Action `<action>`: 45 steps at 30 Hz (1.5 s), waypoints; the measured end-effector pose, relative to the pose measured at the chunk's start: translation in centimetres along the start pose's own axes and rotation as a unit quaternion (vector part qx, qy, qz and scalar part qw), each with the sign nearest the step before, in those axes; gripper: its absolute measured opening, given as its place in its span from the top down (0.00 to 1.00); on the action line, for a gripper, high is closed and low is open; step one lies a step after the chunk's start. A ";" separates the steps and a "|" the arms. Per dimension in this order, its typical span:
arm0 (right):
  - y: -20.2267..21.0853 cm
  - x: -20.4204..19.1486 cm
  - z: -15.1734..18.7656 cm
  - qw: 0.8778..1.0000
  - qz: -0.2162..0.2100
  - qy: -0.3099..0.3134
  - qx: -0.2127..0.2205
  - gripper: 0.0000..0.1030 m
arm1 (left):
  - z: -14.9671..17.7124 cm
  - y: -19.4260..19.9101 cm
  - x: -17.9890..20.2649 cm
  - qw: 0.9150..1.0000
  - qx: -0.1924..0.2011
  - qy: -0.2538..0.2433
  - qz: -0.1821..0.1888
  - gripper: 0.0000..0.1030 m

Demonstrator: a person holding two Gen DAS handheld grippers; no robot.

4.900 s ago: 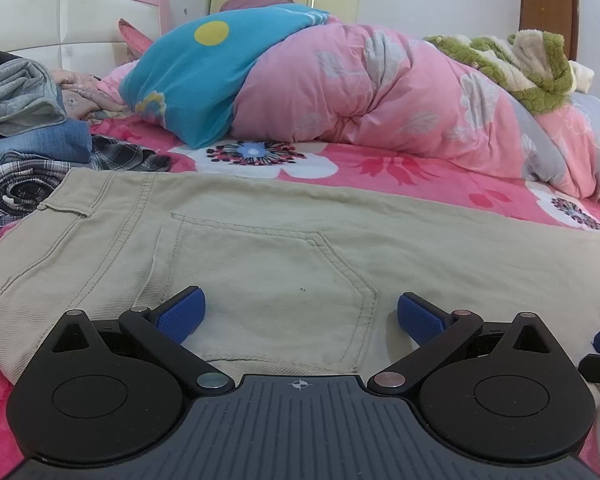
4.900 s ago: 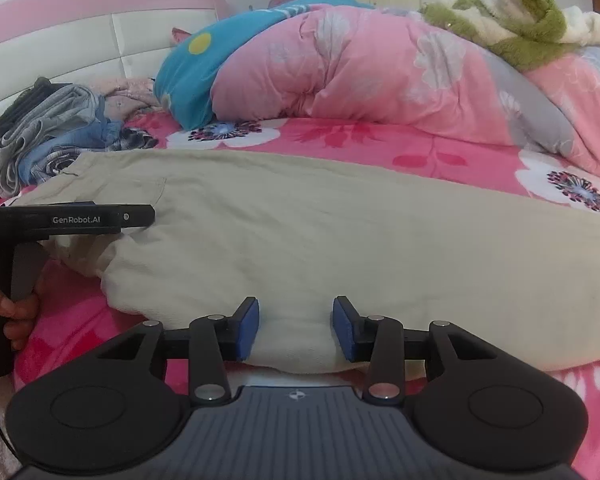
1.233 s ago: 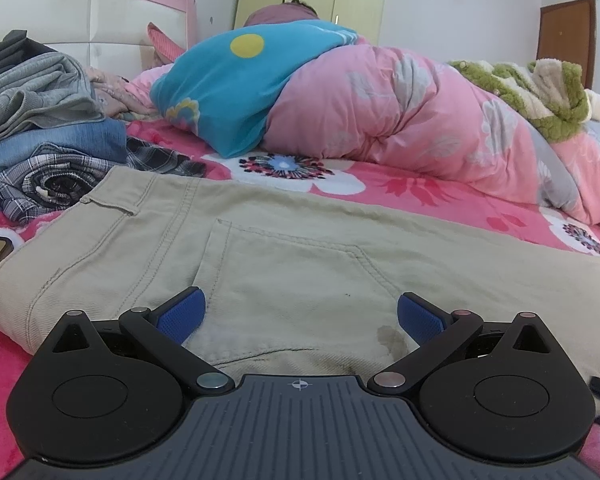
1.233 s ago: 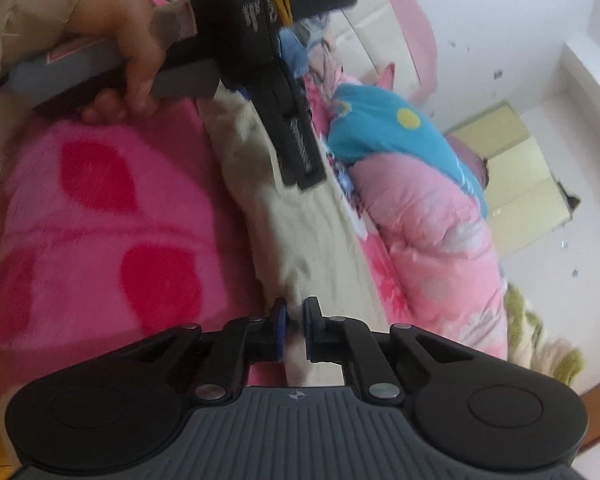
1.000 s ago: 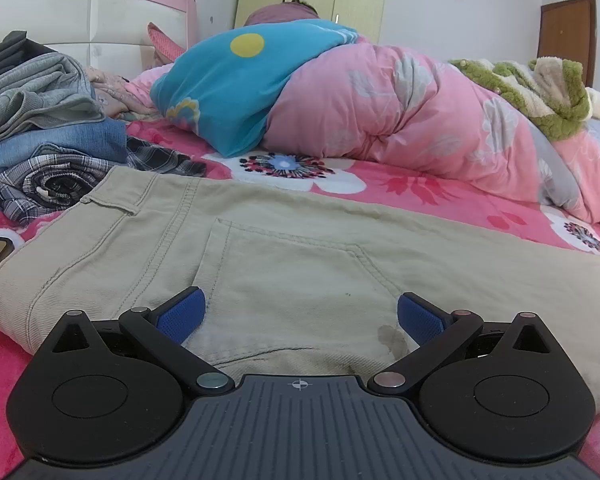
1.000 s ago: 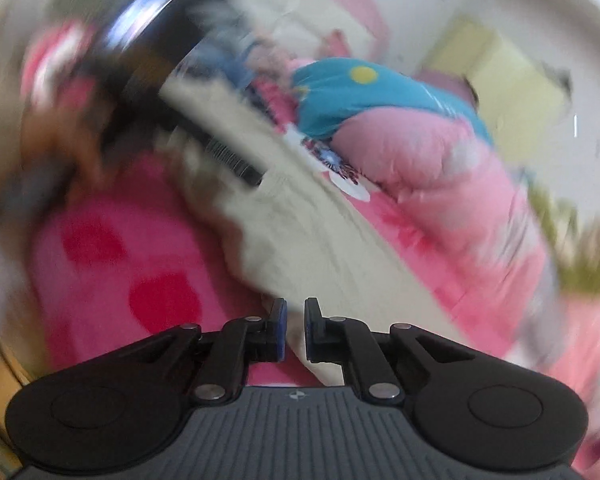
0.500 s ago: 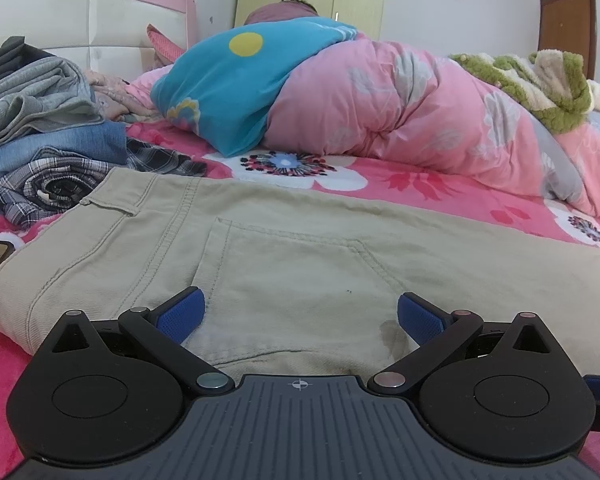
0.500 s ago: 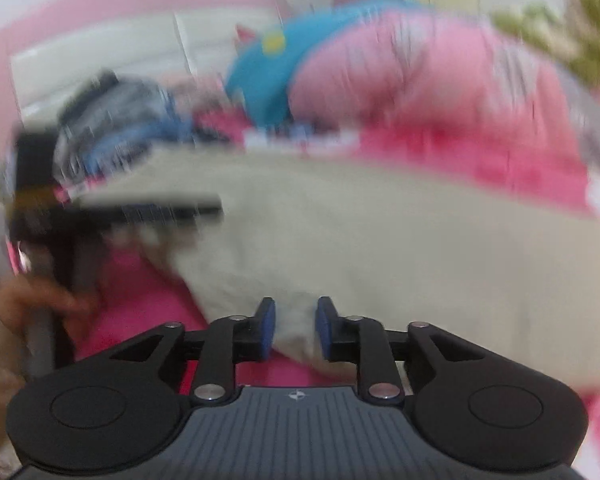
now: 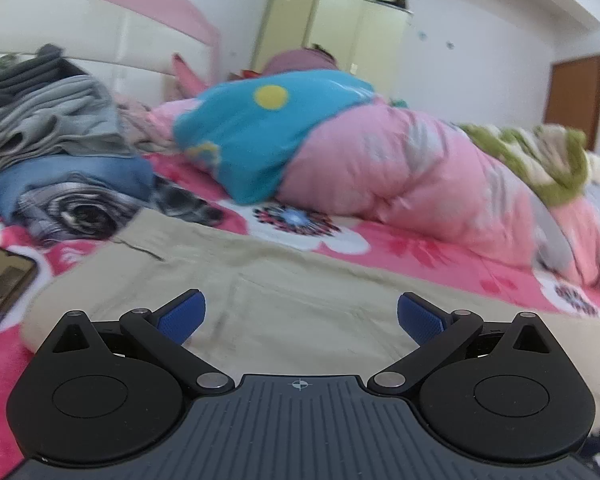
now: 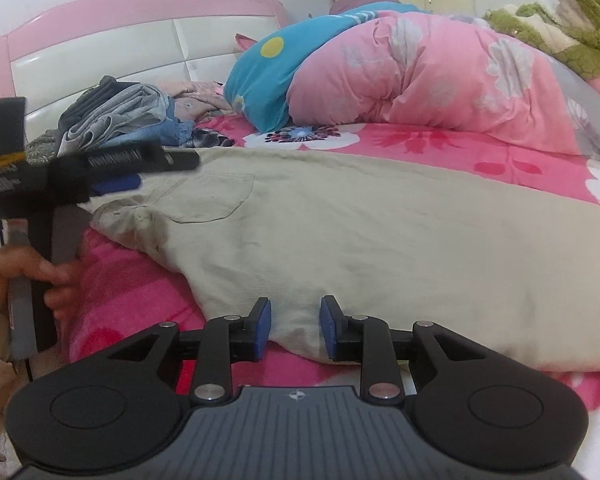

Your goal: Fold clothes

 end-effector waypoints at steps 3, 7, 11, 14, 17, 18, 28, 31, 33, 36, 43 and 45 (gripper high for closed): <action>0.0 0.1 0.1 1.000 -0.004 -0.004 0.002 0.72 | 0.5 -1.2 -1.5 0.999 -0.028 0.023 -0.031 0.00; 0.1 0.2 0.1 1.000 -0.006 -0.006 0.004 0.72 | 0.6 -1.6 -1.7 0.998 -0.038 0.020 -0.046 0.00; 0.1 0.2 0.1 1.000 -0.008 -0.008 0.007 0.72 | 0.0 -0.8 -0.7 0.998 -0.029 0.005 -0.047 0.00; 0.1 0.2 0.2 1.000 -0.010 -0.010 0.009 0.72 | -1.2 -0.1 0.8 0.999 -0.018 -0.014 -0.031 0.00; 0.1 0.3 0.3 1.000 -0.011 -0.011 0.010 0.71 | -1.5 -0.4 3.1 0.999 -0.024 -0.029 0.010 0.00; 0.1 0.3 0.3 1.000 -0.011 -0.012 0.010 0.71 | -1.5 -0.6 3.9 0.999 -0.027 -0.033 0.025 0.00; 0.0 0.3 0.1 1.000 -0.011 -0.016 0.005 0.71 | 3.0 -4.5 5.9 0.992 -0.098 -0.068 0.043 0.00; -0.1 0.2 0.0 1.000 -0.007 -0.016 0.001 0.71 | 3.1 -4.4 5.7 0.992 -0.096 -0.066 0.046 0.00; -0.1 0.0 0.0 1.000 -0.005 -0.016 0.000 0.69 | 3.1 -4.4 5.8 0.992 -0.094 -0.072 0.043 0.00; -0.2 -0.2 0.1 1.000 -0.006 -0.014 -0.002 0.65 | 3.0 -4.5 5.8 0.992 -0.094 -0.072 0.043 0.00; 0.0 -1.0 -0.3 1.000 -0.003 0.003 -0.009 0.54 | 2.9 -4.6 5.9 0.992 -0.093 -0.072 0.043 0.00; 0.3 -0.8 -0.7 1.000 -0.004 -0.008 -0.011 0.54 | 2.9 -4.6 5.9 0.992 -0.093 -0.072 0.043 0.00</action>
Point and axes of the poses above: each gripper's, at about its wrist camera, not at the fingertips, and y roughly against the way its jaws point, x to its right, z to its underside, the point moved 6 cm from there along -y, roughly the way its jaws point, and after that the axes turned 1 degree about y, right-handed, at the moved point
